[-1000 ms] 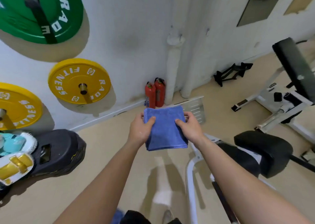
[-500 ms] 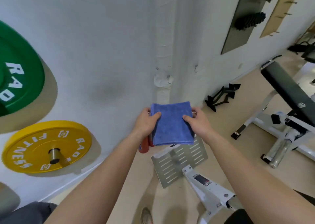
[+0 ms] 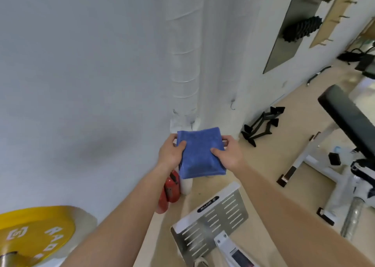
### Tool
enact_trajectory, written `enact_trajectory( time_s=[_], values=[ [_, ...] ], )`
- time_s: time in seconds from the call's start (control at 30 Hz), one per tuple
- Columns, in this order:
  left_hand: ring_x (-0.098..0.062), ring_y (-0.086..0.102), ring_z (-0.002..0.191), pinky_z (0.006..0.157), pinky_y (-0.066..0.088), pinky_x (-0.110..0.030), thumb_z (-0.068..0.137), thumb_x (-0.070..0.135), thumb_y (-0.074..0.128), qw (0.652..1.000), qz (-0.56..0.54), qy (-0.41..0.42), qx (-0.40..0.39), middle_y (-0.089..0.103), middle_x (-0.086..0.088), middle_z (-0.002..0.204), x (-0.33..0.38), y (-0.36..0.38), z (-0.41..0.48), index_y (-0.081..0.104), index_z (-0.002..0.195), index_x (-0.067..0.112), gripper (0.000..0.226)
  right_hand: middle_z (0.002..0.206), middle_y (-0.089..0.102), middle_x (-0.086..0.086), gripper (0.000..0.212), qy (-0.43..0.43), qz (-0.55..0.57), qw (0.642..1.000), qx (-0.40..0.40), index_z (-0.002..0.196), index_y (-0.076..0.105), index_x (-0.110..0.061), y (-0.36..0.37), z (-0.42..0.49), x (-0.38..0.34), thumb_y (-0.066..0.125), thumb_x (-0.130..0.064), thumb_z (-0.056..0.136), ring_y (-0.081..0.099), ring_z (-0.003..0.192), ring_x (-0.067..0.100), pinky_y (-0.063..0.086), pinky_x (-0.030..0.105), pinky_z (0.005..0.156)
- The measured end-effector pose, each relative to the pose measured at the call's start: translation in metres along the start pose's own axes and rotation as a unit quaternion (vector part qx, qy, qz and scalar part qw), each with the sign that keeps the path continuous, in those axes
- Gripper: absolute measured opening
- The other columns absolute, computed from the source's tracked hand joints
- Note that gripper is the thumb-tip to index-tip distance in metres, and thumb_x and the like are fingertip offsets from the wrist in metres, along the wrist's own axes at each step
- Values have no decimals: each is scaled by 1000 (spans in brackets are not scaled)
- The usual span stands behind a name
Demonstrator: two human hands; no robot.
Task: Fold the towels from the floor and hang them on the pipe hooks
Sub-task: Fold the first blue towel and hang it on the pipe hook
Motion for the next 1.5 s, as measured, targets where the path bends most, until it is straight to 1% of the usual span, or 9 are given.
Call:
enact_trajectory(
  time_s=[0.13, 0.23, 0.53, 0.77, 0.93, 1.07, 1.17, 1.37, 1.5],
  values=[
    [-23, 64, 82, 81, 53, -38, 95, 21, 60, 999, 20, -23, 21, 69, -11, 95, -3, 26, 64, 59, 117, 19, 21, 96, 57, -9, 38, -13, -23, 999, -30, 124, 53, -15, 9, 86, 15, 68, -15, 89, 58, 90, 16, 43, 19, 71],
    [-23, 64, 91, 87, 53, -38, 93, 19, 63, 998, 16, -42, 53, 67, -4, 101, -8, 39, 103, 59, 123, 15, 31, 105, 59, -3, 36, -14, -39, 998, -47, 124, 53, -13, 20, 144, 24, 66, -20, 92, 59, 98, 21, 46, 32, 86],
    [-30, 70, 90, 82, 58, -54, 80, 26, 70, 977, -76, -106, 166, 67, 2, 96, -53, 53, 176, 60, 96, 32, 19, 84, 63, -4, 14, -56, -38, 994, -89, 93, 55, -17, 59, 249, 46, 66, -12, 87, 63, 83, 21, 43, 29, 74],
    [-22, 67, 86, 84, 57, -41, 86, 21, 74, 965, -88, -122, 214, 65, 4, 88, -77, 75, 195, 57, 92, 24, 18, 79, 65, -8, 14, -65, -54, 989, -125, 90, 60, -19, 66, 289, 64, 68, -9, 85, 63, 74, 15, 45, 20, 67],
    [-25, 70, 88, 82, 58, -39, 85, 28, 76, 955, -110, -178, 211, 71, -2, 90, -101, 90, 195, 65, 93, 15, 19, 83, 67, 2, 12, -44, -115, 981, -149, 92, 60, -17, 73, 303, 88, 69, -12, 85, 65, 82, 26, 48, 33, 75],
    [-23, 70, 67, 61, 60, -33, 86, 21, 75, 939, -165, -241, 184, 72, -11, 80, -118, 102, 191, 70, 93, 3, 20, 74, 72, 12, 21, 34, -104, 976, -187, 93, 66, -13, 82, 297, 114, 71, -17, 74, 67, 69, 27, 57, 49, 76],
    [-10, 52, 41, 41, 45, -20, 89, 8, 70, 922, -212, -277, 169, 60, -10, 66, -117, 108, 188, 66, 92, 1, 8, 66, 70, 10, 34, 61, -80, 973, -209, 93, 67, -14, 83, 293, 123, 63, -20, 59, 69, 68, 30, 58, 56, 75],
    [-32, 69, 68, 66, 62, -41, 84, 19, 78, 924, -210, -265, 176, 72, -17, 81, -114, 102, 190, 66, 97, 5, 23, 86, 73, 17, 31, 63, -33, 971, -228, 93, 71, -14, 70, 280, 97, 61, -26, 66, 70, 79, 29, 58, 57, 78],
    [-36, 74, 81, 75, 62, -52, 85, 21, 77, 930, -208, -249, 171, 75, -15, 88, -114, 100, 186, 66, 98, 10, 20, 94, 69, -1, 41, 29, -51, 970, -237, 115, 62, -22, 69, 273, 86, 68, -51, 86, 67, 89, 18, 55, 34, 75]
  ],
)
Point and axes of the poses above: each hand's wrist, its own z-axis towards the middle knuckle, its own y-axis out of the palm, x = y × z, the point moved 2 cm from there along z, towards the middle knuckle
